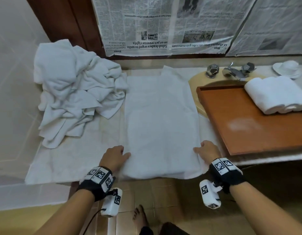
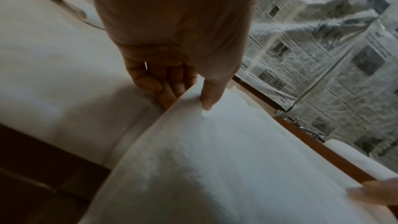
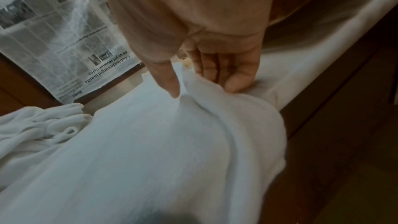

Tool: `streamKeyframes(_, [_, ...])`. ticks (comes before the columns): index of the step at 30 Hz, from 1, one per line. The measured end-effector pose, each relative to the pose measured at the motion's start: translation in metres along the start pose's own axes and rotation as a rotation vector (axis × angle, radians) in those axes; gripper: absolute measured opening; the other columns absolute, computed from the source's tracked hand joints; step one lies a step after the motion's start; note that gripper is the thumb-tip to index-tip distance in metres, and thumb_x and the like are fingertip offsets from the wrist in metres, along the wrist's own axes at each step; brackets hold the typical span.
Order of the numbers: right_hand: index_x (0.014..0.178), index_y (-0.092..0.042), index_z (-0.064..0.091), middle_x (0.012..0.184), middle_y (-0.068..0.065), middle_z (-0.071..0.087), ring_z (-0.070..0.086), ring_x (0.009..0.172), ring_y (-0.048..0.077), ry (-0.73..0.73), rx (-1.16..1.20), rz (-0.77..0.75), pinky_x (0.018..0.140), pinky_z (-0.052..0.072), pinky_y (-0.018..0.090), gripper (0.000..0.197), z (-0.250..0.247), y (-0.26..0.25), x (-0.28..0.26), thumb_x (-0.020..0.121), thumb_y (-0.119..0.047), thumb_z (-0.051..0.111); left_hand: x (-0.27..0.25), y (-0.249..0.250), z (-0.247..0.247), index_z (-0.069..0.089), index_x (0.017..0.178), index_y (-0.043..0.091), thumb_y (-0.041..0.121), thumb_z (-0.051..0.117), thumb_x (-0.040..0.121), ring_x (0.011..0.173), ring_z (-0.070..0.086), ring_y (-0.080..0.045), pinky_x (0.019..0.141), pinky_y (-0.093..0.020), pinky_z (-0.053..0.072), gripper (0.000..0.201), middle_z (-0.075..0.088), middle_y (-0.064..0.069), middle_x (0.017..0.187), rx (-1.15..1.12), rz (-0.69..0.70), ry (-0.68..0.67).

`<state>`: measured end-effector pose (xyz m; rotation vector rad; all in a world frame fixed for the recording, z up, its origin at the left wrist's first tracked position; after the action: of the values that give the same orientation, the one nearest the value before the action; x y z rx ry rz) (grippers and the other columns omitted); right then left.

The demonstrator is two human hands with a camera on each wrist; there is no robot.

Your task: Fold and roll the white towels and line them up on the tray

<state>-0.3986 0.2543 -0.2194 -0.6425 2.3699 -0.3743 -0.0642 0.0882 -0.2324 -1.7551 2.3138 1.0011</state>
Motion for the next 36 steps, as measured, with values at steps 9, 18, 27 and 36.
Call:
streamKeyframes(9, [0.111,-0.003,0.051,0.104,0.013,0.056,0.058,0.091,0.032,-0.109,-0.037,0.078,0.072,0.049,0.033,0.037,0.002,-0.006,0.007,0.083,-0.019,0.068,-0.005,-0.019,-0.01,0.048,0.054,0.019,0.034,0.075,0.078,0.059,0.05,-0.012,0.055,-0.024,0.035,0.039,0.053,0.003,0.058,0.026,-0.025,-0.25])
streamKeyframes(18, [0.107,0.003,0.054,0.094,0.014,0.058,0.06,0.082,0.03,-0.094,-0.055,0.176,0.079,0.055,0.039,0.031,-0.011,0.019,0.024,0.083,-0.015,0.061,0.02,-0.009,-0.003,0.047,0.056,0.016,0.029,0.07,0.082,0.062,0.05,-0.015,0.056,-0.024,0.036,0.036,0.052,-0.001,0.063,0.061,-0.109,-0.209])
streamKeyframes(27, [0.111,0.0,0.056,0.107,0.014,0.058,0.056,0.09,0.029,-0.046,-0.058,0.006,0.075,0.046,0.029,0.03,-0.021,-0.018,0.05,0.088,-0.018,0.059,0.046,0.017,-0.017,0.04,0.065,0.014,0.04,0.06,0.086,0.069,0.054,-0.024,0.056,-0.03,0.032,0.039,0.051,-0.003,0.07,-0.016,-0.151,0.042])
streamKeyframes(36, [0.115,-0.002,0.053,0.1,0.011,0.058,0.054,0.078,0.026,-0.077,-0.097,0.007,0.062,0.042,0.026,0.037,-0.033,-0.039,0.071,0.091,-0.03,0.059,0.07,0.026,-0.021,0.059,0.085,0.014,0.04,0.071,0.08,0.088,0.058,-0.022,0.067,-0.027,0.042,0.029,0.061,-0.002,0.091,-0.032,-0.23,-0.104])
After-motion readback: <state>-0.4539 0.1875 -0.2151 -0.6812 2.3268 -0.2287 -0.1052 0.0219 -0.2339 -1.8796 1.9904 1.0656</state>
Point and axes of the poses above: each hand's wrist, its own x-axis towards the middle knuckle, its own z-axis out of the palm, y = z × x, the point moved 9 cm from there along x, towards the middle knuckle
